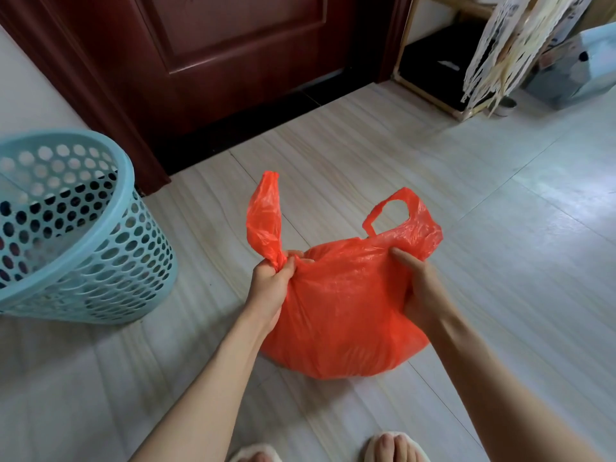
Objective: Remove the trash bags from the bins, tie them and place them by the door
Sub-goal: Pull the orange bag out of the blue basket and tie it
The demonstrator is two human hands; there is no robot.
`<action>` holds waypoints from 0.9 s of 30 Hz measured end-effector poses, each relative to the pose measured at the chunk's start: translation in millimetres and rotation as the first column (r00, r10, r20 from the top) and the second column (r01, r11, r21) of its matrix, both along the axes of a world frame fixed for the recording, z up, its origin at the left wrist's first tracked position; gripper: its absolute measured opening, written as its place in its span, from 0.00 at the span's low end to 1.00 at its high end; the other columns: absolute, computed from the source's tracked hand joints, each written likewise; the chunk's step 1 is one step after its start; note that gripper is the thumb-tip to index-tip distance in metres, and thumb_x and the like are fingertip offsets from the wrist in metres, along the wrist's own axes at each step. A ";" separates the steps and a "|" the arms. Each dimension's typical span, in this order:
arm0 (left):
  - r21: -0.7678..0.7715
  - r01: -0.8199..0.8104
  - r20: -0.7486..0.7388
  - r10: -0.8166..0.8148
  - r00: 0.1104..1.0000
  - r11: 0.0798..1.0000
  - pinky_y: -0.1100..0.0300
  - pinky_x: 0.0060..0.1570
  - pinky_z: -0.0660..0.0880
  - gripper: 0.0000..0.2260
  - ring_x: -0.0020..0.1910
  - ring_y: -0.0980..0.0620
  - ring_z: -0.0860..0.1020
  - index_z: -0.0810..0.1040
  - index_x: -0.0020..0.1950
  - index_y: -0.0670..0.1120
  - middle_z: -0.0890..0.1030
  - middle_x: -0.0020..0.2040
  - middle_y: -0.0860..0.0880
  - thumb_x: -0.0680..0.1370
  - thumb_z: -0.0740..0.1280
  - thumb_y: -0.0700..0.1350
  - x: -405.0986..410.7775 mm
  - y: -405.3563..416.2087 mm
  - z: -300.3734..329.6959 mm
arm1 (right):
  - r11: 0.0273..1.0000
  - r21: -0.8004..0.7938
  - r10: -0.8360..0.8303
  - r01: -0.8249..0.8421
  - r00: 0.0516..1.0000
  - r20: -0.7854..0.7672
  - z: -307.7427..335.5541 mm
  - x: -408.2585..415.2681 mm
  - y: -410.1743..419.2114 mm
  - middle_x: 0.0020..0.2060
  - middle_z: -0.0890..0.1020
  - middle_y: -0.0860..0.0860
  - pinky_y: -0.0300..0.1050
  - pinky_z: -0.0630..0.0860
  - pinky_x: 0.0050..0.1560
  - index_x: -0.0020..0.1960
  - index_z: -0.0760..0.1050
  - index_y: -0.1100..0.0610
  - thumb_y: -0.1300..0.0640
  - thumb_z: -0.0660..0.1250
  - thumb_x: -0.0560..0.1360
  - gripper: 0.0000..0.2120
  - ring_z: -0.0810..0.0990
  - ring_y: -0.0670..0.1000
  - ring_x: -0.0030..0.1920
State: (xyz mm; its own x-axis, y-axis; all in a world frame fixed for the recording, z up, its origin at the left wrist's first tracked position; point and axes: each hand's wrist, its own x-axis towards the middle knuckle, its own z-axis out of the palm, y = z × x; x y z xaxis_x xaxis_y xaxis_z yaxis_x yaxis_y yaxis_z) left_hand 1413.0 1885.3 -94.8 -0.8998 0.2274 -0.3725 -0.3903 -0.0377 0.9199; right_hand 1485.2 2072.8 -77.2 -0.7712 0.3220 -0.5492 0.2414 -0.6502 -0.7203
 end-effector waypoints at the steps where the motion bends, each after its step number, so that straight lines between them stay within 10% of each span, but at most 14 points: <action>1: -0.046 0.027 -0.022 -0.028 0.999 0.999 0.62 0.50 0.75 0.10 0.45 0.52 0.81 0.78 0.42 0.46 0.84 0.37 0.52 0.80 0.60 0.38 0.7 -0.2 -0.2 | 0.998 -0.059 0.001 -0.003 0.999 -0.048 1.9 -0.6 -1.2 0.50 0.83 0.55 0.49 0.77 0.55 0.60 0.76 0.61 0.59 0.59 0.76 0.15 0.81 0.53 0.48; 4: -0.295 0.114 -0.099 -0.149 0.984 0.949 0.51 0.58 0.74 0.11 0.53 0.46 0.80 0.80 0.44 0.50 0.83 0.47 0.48 0.76 0.61 0.54 1.7 -0.6 -10.3 | 0.993 -0.065 -0.110 0.103 0.987 -0.114 2.1 -6.1 -6.5 0.42 0.84 0.53 0.46 0.79 0.50 0.51 0.78 0.61 0.61 0.57 0.75 0.12 0.82 0.51 0.43; 12: -0.566 0.124 -0.241 -0.307 0.920 0.815 0.47 0.58 0.73 0.29 0.56 0.44 0.78 0.78 0.51 0.48 0.82 0.52 0.45 0.69 0.50 0.67 3.9 0.9 -8.1 | 0.660 0.738 -0.030 0.139 0.987 -0.160 20.6 -13.5 -22.9 0.40 0.84 0.45 0.29 0.73 0.47 0.42 0.79 0.61 0.65 0.54 0.75 0.14 0.79 0.33 0.40; 15: -0.518 0.127 -0.242 -0.287 0.927 0.846 0.49 0.58 0.73 0.20 0.54 0.45 0.79 0.78 0.50 0.49 0.82 0.48 0.47 0.73 0.54 0.60 5.3 4.7 -6.1 | 0.854 0.497 -0.075 0.157 0.980 -0.182 23.5 -20.7 -23.9 0.34 0.86 0.49 0.43 0.77 0.53 0.33 0.80 0.61 0.66 0.51 0.73 0.21 0.83 0.48 0.45; 19: -0.183 0.021 -0.048 -0.031 0.998 0.983 0.49 0.61 0.72 0.11 0.52 0.45 0.79 0.75 0.40 0.50 0.82 0.44 0.48 0.81 0.58 0.46 7.0 0.4 -11.0 | 0.961 0.159 -0.203 0.225 0.969 -0.141 22.4 -27.3 -20.2 0.17 0.70 0.47 0.45 0.78 0.40 0.29 0.62 0.58 0.69 0.48 0.73 0.16 0.74 0.49 0.23; 24: 0.207 -0.090 0.082 0.074 0.994 0.974 0.50 0.60 0.74 0.16 0.52 0.43 0.80 0.76 0.38 0.43 0.84 0.45 0.41 0.82 0.54 0.41 14.2 9.0 10.3 | 0.935 0.336 -0.136 0.117 0.990 0.033 -3.9 -28.2 -26.1 0.17 0.60 0.43 0.42 0.63 0.28 0.31 0.56 0.53 0.66 0.51 0.72 0.13 0.57 0.45 0.20; 27: 0.119 -0.105 0.077 0.096 0.992 0.987 0.49 0.59 0.74 0.11 0.52 0.44 0.79 0.71 0.41 0.46 0.82 0.48 0.36 0.82 0.55 0.44 12.9 11.8 13.8 | 0.943 0.332 -0.001 -0.021 0.998 0.066 -12.6 -26.0 -29.2 0.21 0.59 0.44 0.39 0.58 0.25 0.32 0.56 0.51 0.57 0.56 0.64 0.08 0.56 0.45 0.22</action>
State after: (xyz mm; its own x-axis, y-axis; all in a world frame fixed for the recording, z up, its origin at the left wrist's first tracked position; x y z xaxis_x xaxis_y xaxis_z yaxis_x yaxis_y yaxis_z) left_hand 1426.0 1897.0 -81.0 -0.8927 0.1850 -0.4109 -0.4428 -0.1912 0.8760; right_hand 1459.2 2043.6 -89.8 -0.7421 0.4868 -0.4608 0.2995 -0.3741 -0.8777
